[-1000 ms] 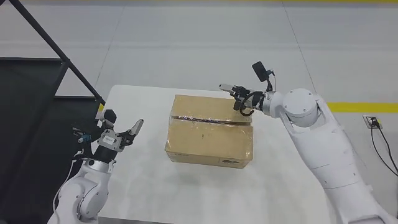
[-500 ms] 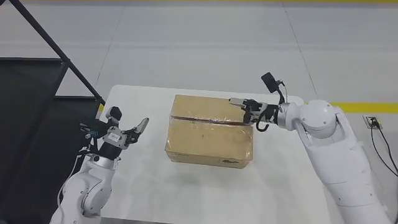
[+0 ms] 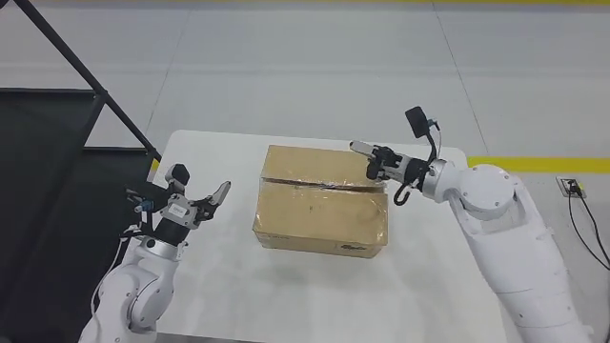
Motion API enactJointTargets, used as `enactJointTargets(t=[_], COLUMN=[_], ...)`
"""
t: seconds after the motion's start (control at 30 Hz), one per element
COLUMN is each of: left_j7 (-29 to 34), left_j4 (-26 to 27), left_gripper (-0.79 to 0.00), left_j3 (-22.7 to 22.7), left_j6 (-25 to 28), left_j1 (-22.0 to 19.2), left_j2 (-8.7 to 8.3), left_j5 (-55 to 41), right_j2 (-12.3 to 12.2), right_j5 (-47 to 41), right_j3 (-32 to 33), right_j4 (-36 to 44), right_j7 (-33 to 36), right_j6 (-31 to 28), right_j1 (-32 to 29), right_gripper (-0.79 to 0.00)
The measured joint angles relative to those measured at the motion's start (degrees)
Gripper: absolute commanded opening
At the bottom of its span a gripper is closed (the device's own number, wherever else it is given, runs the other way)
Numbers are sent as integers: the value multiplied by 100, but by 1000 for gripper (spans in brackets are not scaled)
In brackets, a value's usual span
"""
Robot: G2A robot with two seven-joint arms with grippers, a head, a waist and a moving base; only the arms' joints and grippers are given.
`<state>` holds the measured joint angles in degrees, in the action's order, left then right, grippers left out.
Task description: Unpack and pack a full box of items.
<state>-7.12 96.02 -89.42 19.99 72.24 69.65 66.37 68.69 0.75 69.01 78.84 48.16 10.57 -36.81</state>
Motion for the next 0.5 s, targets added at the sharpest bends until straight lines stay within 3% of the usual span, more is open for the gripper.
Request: enactJointTargets(t=[0.27,0.5], left_j7=[-53,-27], left_j4=[-26,-18], left_gripper=[0,0], left_j3=[-124,-133], left_j6=[-30,-30], left_j1=[99,91], left_j2=[-18,-28], left_j5=[-90,-97], right_j2=[147,124], right_j5=[-176,-122], right_j3=[-613,-691], right_j4=[-1130,-1268], right_j7=[556,1045], right_j6=[-105,-55], right_j1=[739,852], right_gripper=[0,0])
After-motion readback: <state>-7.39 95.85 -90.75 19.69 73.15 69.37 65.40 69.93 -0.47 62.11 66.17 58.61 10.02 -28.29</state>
